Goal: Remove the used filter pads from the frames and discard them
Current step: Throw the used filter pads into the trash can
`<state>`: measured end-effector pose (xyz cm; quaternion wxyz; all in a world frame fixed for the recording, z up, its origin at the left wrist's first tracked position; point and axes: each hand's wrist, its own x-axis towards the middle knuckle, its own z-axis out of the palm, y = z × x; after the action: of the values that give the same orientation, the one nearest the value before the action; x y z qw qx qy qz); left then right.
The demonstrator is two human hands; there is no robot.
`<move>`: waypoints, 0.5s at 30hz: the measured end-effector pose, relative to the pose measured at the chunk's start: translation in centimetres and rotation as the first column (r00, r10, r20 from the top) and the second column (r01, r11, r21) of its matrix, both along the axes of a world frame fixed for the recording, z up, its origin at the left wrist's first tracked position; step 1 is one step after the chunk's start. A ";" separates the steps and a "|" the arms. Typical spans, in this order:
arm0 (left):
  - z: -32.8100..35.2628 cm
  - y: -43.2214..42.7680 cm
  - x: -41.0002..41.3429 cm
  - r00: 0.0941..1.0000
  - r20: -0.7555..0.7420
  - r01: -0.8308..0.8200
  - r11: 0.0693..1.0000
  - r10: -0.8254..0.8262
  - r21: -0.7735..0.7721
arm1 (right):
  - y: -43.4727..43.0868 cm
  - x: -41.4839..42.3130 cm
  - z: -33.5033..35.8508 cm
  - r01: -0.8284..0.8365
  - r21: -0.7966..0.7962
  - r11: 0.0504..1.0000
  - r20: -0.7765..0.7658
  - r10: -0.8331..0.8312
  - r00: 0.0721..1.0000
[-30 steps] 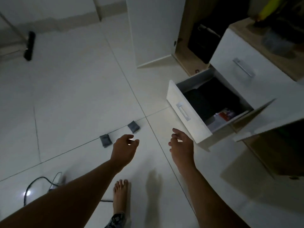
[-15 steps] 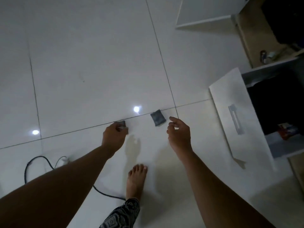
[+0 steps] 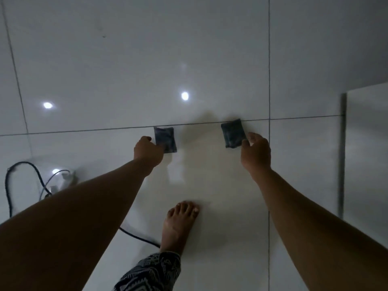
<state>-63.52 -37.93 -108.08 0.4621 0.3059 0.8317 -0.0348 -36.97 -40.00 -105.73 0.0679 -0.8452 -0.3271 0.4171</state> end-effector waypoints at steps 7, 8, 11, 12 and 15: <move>-2.6 0.3 0.4 1.000 -0.009 0.009 0.999 -0.009 0.052 | 1.8 -0.9 -4.0 0.058 -0.049 0.997 0.006 -0.058 0.998; -2.9 0.3 0.3 1.000 -0.017 0.005 0.998 -0.004 0.060 | 1.8 -1.3 -4.4 0.072 -0.047 0.996 0.018 -0.071 0.997; -3.6 0.2 0.1 0.999 -0.047 0.009 0.997 -0.005 0.077 | 1.8 -2.6 -5.2 0.114 -0.052 0.992 0.070 -0.110 0.991; -3.5 0.3 0.2 0.999 -0.051 0.004 0.997 0.000 0.080 | 1.8 -2.9 -5.3 0.122 -0.055 0.991 0.092 -0.116 0.989; -3.6 0.4 0.2 0.999 -0.030 -0.011 0.997 0.014 0.074 | 1.5 -3.5 -5.4 0.129 -0.054 0.990 0.111 -0.123 0.986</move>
<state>-63.30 -37.50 -111.68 0.4381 0.3169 0.8412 -0.0060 -40.48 -38.49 -111.18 0.0506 -0.8871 -0.2632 0.3758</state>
